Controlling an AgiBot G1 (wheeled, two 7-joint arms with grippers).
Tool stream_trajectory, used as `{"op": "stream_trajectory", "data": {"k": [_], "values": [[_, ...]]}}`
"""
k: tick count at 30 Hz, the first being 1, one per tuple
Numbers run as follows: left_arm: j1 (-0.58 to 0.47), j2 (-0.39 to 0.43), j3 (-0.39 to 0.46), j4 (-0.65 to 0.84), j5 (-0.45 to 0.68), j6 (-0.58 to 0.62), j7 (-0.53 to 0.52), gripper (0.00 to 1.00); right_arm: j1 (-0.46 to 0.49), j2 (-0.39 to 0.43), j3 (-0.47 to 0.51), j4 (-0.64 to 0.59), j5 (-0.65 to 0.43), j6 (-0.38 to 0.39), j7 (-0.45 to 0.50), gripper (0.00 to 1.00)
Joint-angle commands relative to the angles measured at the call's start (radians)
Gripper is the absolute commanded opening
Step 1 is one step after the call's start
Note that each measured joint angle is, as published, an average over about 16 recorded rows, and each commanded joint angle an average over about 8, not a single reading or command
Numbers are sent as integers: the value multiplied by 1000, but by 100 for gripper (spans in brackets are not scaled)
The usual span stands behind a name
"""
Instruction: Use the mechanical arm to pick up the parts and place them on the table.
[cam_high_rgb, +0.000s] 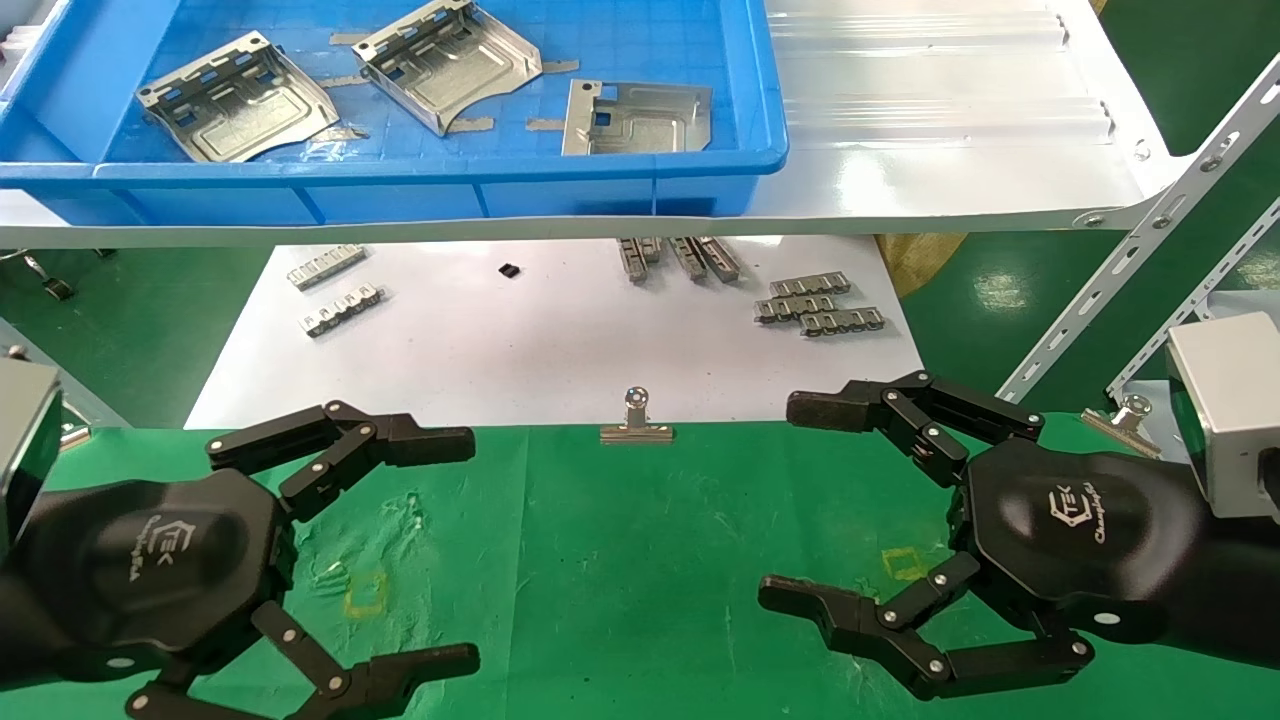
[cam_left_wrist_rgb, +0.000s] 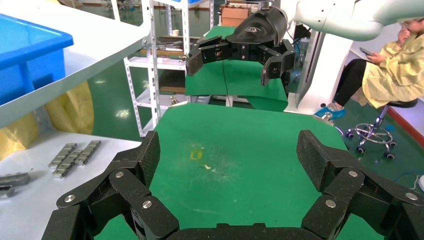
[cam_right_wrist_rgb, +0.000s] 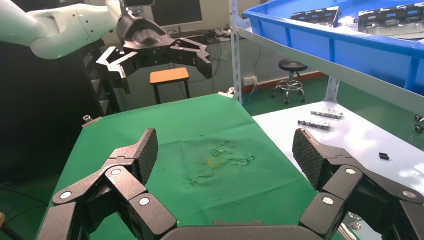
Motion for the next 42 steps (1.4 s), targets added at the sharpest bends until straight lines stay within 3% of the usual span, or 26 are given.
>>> {"op": "stream_trajectory", "data": {"k": [1, 22, 30, 42], "values": [[0, 0, 0, 0, 0, 0, 0, 100, 0, 0, 0, 0, 0, 0, 0, 100], [0, 0, 0, 0, 0, 0, 0, 100, 0, 0, 0, 0, 0, 0, 0, 100], [0, 0, 0, 0, 0, 0, 0, 100, 0, 0, 0, 0, 0, 0, 0, 0], [0, 0, 0, 0, 0, 0, 0, 100, 0, 0, 0, 0, 0, 0, 0, 0]]}}
